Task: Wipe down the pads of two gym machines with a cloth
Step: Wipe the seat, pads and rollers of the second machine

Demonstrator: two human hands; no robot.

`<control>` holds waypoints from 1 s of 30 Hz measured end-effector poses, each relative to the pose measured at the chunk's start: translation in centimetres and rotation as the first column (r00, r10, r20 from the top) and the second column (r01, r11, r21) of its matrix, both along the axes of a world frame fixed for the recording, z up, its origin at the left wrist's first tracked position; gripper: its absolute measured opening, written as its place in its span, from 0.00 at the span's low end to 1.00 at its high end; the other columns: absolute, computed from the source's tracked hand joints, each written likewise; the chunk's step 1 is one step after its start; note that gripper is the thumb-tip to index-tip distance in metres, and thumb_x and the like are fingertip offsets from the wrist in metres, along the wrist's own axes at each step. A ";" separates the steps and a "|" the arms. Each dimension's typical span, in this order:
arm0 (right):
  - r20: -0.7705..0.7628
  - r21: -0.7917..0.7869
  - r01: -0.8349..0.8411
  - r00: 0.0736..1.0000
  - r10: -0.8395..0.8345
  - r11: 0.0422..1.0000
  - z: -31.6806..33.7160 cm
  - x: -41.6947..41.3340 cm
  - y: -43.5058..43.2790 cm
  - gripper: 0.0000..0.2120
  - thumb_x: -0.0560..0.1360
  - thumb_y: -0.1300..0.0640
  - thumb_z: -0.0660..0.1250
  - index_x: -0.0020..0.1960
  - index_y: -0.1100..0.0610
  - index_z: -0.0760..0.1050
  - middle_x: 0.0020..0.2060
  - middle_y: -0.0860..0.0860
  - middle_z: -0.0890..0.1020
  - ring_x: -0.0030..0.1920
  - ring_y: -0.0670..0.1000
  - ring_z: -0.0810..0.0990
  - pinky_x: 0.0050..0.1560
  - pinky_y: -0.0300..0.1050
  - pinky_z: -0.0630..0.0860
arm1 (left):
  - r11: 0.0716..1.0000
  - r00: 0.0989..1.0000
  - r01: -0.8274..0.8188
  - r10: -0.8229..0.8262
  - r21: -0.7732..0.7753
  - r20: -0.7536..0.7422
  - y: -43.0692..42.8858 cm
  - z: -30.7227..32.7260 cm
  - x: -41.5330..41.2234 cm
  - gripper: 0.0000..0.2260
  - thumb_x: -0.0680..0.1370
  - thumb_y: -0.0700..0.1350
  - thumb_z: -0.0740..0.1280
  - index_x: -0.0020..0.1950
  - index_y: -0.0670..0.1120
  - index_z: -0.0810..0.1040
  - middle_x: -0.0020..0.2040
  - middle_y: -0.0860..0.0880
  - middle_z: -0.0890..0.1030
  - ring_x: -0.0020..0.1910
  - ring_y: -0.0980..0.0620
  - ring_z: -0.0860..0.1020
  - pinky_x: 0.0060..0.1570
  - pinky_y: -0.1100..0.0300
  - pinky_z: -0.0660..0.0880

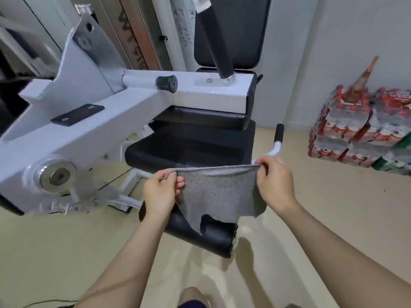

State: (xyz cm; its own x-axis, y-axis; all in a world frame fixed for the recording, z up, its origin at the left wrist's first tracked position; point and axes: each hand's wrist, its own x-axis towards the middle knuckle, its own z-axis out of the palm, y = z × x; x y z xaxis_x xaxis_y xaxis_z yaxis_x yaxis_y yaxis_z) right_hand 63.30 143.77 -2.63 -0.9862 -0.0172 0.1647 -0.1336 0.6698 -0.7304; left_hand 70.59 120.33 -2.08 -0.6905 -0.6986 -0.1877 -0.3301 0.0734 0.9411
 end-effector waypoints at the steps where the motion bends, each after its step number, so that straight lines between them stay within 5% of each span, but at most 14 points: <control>1: -0.033 -0.072 0.034 0.999 -0.037 0.997 -0.7 -0.8 -0.5 0.11 0.75 0.64 0.59 0.50 0.57 0.79 0.46 0.51 0.79 0.46 0.51 0.77 0.45 0.36 0.67 | 1.000 0.999 -0.003 0.003 -0.011 -0.035 -0.1 -0.8 -1.0 0.06 0.78 0.42 0.64 0.50 0.47 0.81 0.40 0.48 0.85 0.45 0.48 0.84 0.46 0.56 0.80; 3: -0.123 -0.093 0.026 0.992 -0.037 0.995 -2.6 -2.1 -1.8 0.13 0.75 0.65 0.59 0.56 0.59 0.76 0.53 0.54 0.76 0.51 0.55 0.77 0.49 0.43 0.73 | 0.995 0.991 0.088 -0.092 -0.048 -0.100 -0.3 -2.7 -2.8 0.11 0.77 0.42 0.66 0.59 0.49 0.78 0.51 0.50 0.83 0.56 0.51 0.81 0.55 0.57 0.78; 6: -0.194 0.276 -0.170 0.954 0.228 0.946 -6.5 -2.8 -3.5 0.25 0.74 0.56 0.62 0.71 0.59 0.64 0.69 0.59 0.65 0.70 0.59 0.65 0.65 0.55 0.69 | 0.860 0.869 0.461 -0.487 -0.221 -0.084 -0.3 -6.1 -4.0 0.34 0.75 0.45 0.70 0.75 0.60 0.56 0.71 0.58 0.67 0.70 0.65 0.65 0.68 0.62 0.66; 9: -0.103 0.559 -0.277 0.912 0.397 0.781 -10.3 -2.1 -4.6 0.30 0.76 0.42 0.56 0.73 0.57 0.61 0.73 0.56 0.64 0.74 0.57 0.58 0.71 0.58 0.59 | 0.418 0.754 0.567 -0.611 -0.710 0.243 0.7 -10.4 -4.1 0.29 0.79 0.50 0.63 0.77 0.55 0.54 0.76 0.56 0.60 0.75 0.59 0.57 0.74 0.54 0.59; 10: -0.106 0.602 -0.274 0.904 0.415 0.750 -11.2 -2.0 -4.8 0.31 0.75 0.40 0.53 0.72 0.57 0.63 0.71 0.55 0.68 0.73 0.56 0.62 0.71 0.58 0.58 | 0.259 0.762 0.526 -0.566 -0.810 0.314 1.1 -11.7 -4.2 0.25 0.80 0.52 0.59 0.76 0.52 0.58 0.76 0.51 0.61 0.76 0.53 0.57 0.73 0.49 0.59; 12: -0.167 0.650 -0.238 0.882 0.441 0.722 -12.2 -2.6 -4.9 0.31 0.75 0.39 0.51 0.68 0.58 0.69 0.64 0.55 0.76 0.66 0.56 0.72 0.69 0.57 0.59 | 0.098 0.834 0.388 -0.462 -0.917 0.303 1.8 -14.0 -5.0 0.22 0.81 0.52 0.54 0.74 0.49 0.65 0.74 0.47 0.66 0.74 0.48 0.62 0.71 0.44 0.62; 15: -0.331 0.646 -0.144 0.832 0.445 0.749 -12.8 -4.0 -5.5 0.29 0.74 0.40 0.51 0.60 0.60 0.76 0.53 0.56 0.82 0.54 0.56 0.80 0.62 0.54 0.68 | 0.062 0.898 0.160 -0.422 -0.985 0.120 2.6 -16.2 -6.5 0.21 0.81 0.51 0.51 0.69 0.47 0.72 0.69 0.48 0.73 0.70 0.50 0.69 0.70 0.44 0.62; 20: -0.371 0.691 -0.075 0.817 0.441 0.719 -13.9 -4.0 -5.6 0.28 0.75 0.40 0.48 0.54 0.59 0.76 0.45 0.56 0.82 0.45 0.59 0.80 0.45 0.51 0.74 | 0.179 0.884 -0.043 -0.451 -0.983 -0.121 2.8 -18.5 -8.5 0.22 0.81 0.51 0.48 0.68 0.46 0.73 0.67 0.49 0.75 0.69 0.51 0.69 0.73 0.49 0.56; 26: -0.361 0.801 -0.004 0.794 0.489 0.598 -14.5 -3.4 -7.9 0.35 0.74 0.40 0.47 0.68 0.66 0.65 0.53 0.68 0.75 0.52 0.66 0.75 0.52 0.59 0.69 | 0.118 0.822 -0.244 -0.502 -0.963 -0.270 -0.9 -20.5 -10.6 0.22 0.79 0.52 0.47 0.65 0.45 0.71 0.63 0.44 0.78 0.66 0.46 0.73 0.67 0.45 0.65; 30: -0.322 0.861 -0.016 0.757 0.569 0.509 -14.4 -3.1 -11.9 0.45 0.73 0.34 0.55 0.74 0.65 0.46 0.64 0.67 0.65 0.62 0.66 0.67 0.61 0.60 0.64 | 0.089 0.791 -0.248 -0.556 -0.965 -0.255 -5.5 -20.3 -10.9 0.23 0.79 0.53 0.47 0.64 0.43 0.72 0.61 0.41 0.78 0.63 0.44 0.75 0.62 0.43 0.69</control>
